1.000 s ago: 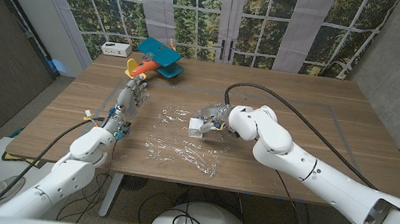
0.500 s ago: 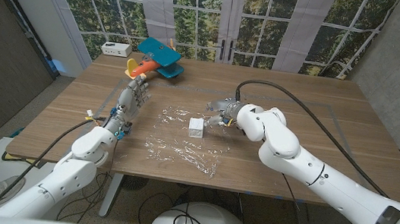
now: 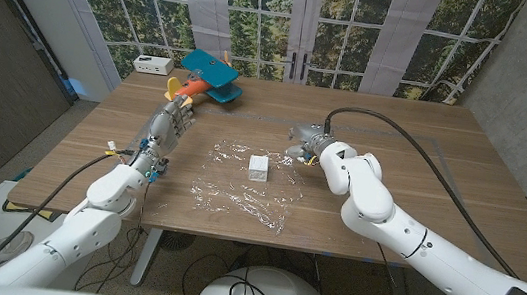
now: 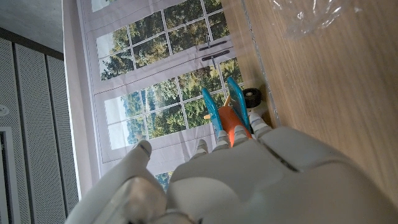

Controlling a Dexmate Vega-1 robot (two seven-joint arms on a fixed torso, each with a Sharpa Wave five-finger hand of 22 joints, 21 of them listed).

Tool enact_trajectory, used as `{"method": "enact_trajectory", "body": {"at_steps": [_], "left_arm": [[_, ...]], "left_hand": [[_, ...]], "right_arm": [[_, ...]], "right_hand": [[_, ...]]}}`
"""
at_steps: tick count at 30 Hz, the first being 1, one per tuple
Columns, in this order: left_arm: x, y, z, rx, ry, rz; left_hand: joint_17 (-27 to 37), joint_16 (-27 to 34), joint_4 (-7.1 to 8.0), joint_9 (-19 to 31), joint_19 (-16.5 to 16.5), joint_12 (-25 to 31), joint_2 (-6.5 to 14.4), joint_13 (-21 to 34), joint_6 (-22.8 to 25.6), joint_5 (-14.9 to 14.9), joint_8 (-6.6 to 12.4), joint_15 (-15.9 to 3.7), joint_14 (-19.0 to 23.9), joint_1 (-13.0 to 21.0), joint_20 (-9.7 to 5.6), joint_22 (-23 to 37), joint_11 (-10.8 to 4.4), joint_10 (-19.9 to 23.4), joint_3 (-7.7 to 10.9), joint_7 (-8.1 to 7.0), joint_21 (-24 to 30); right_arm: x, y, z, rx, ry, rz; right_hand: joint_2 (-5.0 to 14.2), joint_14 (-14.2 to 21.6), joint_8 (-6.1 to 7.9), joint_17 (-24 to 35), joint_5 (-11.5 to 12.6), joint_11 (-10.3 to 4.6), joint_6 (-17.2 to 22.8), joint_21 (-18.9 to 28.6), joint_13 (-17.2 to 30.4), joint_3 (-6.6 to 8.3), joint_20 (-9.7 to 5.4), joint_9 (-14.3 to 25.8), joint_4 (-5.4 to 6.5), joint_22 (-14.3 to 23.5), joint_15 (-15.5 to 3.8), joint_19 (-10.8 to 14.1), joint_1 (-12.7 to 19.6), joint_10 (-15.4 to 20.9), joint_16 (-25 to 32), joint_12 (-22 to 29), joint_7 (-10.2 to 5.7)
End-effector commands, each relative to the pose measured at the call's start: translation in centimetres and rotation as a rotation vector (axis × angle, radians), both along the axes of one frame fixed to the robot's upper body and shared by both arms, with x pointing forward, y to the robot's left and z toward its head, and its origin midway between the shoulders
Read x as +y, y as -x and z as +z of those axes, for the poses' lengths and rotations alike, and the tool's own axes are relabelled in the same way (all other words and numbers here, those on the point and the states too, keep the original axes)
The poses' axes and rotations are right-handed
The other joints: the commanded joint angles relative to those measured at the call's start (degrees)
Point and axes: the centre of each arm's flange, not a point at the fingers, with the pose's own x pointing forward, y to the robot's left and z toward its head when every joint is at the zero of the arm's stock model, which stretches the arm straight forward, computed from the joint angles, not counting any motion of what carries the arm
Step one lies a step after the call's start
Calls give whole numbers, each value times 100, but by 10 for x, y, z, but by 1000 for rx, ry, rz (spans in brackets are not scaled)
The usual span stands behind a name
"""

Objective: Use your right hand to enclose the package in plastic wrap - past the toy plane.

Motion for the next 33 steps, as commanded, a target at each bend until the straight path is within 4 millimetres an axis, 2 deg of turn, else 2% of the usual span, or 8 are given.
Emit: {"method": "enact_trajectory", "body": {"at_steps": [1, 5, 16, 19, 22, 27, 33], "left_arm": [[10, 13, -1, -15, 23, 28], [13, 17, -4, -10, 29, 38], [21, 23, -7, -6, 52, 61], [21, 23, -7, -4, 52, 64], [22, 22, -6, -4, 51, 67], [22, 20, -4, -4, 52, 65], [21, 18, -3, 2, 48, 61]], "left_hand": [[13, 25, -41, 11, 45, 38, -48, 18, -238, -4, 27, 21, 45, -8, 26, 20, -8, 29, 2, -29, 26], [12, 25, -46, 10, 51, 37, -48, 17, -237, -3, 24, 20, 58, -4, 28, 20, 5, 35, 2, -30, 27], [10, 16, -59, 10, 59, 28, -53, 16, -231, -2, 16, 21, 71, 5, 32, 19, 4, 38, 2, -38, 26], [9, 13, -62, 9, 59, 28, -54, 15, -230, -2, 14, 22, 72, 6, 33, 18, -16, 43, 2, -39, 25], [9, 11, -64, 9, 61, 24, -55, 15, -231, -2, 11, 22, 76, 8, 33, 18, -21, 39, 1, -36, 25], [9, 8, -67, 9, 61, 20, -57, 15, -227, -2, 10, 25, 77, 9, 34, 18, -14, 38, 0, -37, 23], [9, 2, -71, 9, 60, 12, -60, 14, -242, -1, 0, 25, 76, 8, 35, 18, -9, 29, -2, -36, 21]], "right_arm": [[0, -5, -12, -97, -77, -86], [5, -9, -19, -107, -80, -100], [11, -27, -28, -118, -80, -133], [11, -32, -31, -116, -77, -148], [10, -34, -33, -112, -75, -157], [10, -36, -35, -121, -66, -169], [9, -36, -41, -111, -67, -179]], "right_hand": [[-37, 142, 178, -8, 65, -57, 494, 21, -13, -80, 22, 0, -29, 24, -161, 64, -32, 216, 69, 52, -16], [-32, 229, 258, -29, 85, -116, 712, 25, -17, -78, 13, -1, -100, 24, -194, 93, 72, 377, 89, 79, -38], [-233, 399, 332, -61, 102, -119, 917, 82, -24, -232, 77, -1, -122, 24, -220, 280, 21, 565, 123, 88, -28], [-210, 461, 363, -85, 152, -148, 997, 92, -27, -184, 53, -2, -216, 23, -246, 328, 205, 623, 129, 81, -50], [-231, 515, 396, -94, 167, -162, 1077, 99, -28, -188, 39, 0, -248, 23, -287, 363, 276, 682, 143, 85, -42], [-267, 579, 453, -98, 189, -188, 1195, 99, -30, -204, 17, 7, -276, 22, -309, 383, 358, 748, 162, 85, -46], [-314, 653, 596, -90, 221, -215, 1420, 95, -29, -235, 0, 58, -297, 21, -358, 410, 495, 852, 193, 82, -56]]}}
